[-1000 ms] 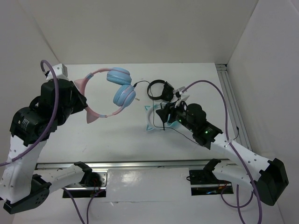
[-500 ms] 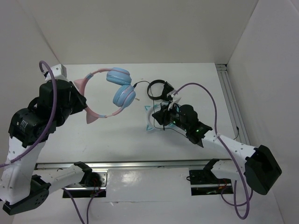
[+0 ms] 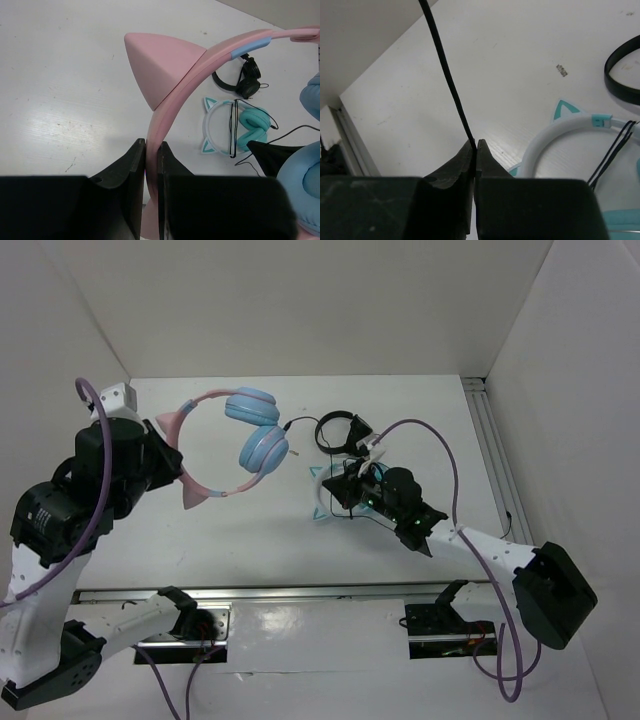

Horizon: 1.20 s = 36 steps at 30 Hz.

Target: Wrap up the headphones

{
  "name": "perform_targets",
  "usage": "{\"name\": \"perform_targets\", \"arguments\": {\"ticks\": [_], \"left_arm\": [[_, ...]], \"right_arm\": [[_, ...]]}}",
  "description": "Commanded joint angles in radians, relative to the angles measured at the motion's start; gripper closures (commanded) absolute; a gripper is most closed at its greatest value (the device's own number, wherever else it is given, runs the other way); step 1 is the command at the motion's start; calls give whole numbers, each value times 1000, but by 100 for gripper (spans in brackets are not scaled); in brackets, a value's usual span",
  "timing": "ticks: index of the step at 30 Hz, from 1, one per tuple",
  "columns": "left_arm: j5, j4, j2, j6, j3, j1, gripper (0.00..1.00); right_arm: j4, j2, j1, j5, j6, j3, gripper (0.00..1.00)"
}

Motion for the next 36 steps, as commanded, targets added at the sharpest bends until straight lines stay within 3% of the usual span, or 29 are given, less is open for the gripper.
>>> {"name": "perform_targets", "arguments": {"ticks": [1, 4, 6, 8, 9, 12, 14, 19, 24, 31, 36], "left_arm": [[-8, 105, -16, -29, 8, 0, 100], [-17, 116, -16, -15, -15, 0, 100], [-66, 129, -4, 0, -51, 0, 100], [-95, 130, 21, 47, -79, 0, 100], [-107, 130, 67, 69, -102, 0, 100], [-126, 103, 141, 82, -142, -14, 100], [-152, 114, 177, 82, -167, -26, 100], [-187, 160, 300, 216, -217, -83, 100], [-243, 110, 423, 284, -219, -262, 100], [-68, 162, 500, 413, -254, -469, 100], [74, 226, 455, 483, -309, -565, 100]], "right_arm": [[64, 2, 8, 25, 5, -11, 100], [10, -33, 17, 77, 5, -2, 100], [-72, -103, 43, 193, 5, 24, 100], [-245, -171, 98, 340, -5, 45, 100], [-345, -247, 118, 485, -5, 65, 100], [-476, -348, 170, 640, -45, 103, 100], [-587, -415, 180, 665, -68, 160, 100], [-701, -474, 242, 619, -77, 263, 100], [-787, -448, 242, 516, -151, 347, 100], [-809, -426, 242, 100, -308, 369, 100], [-798, -487, 252, 103, -317, 351, 100]]}}
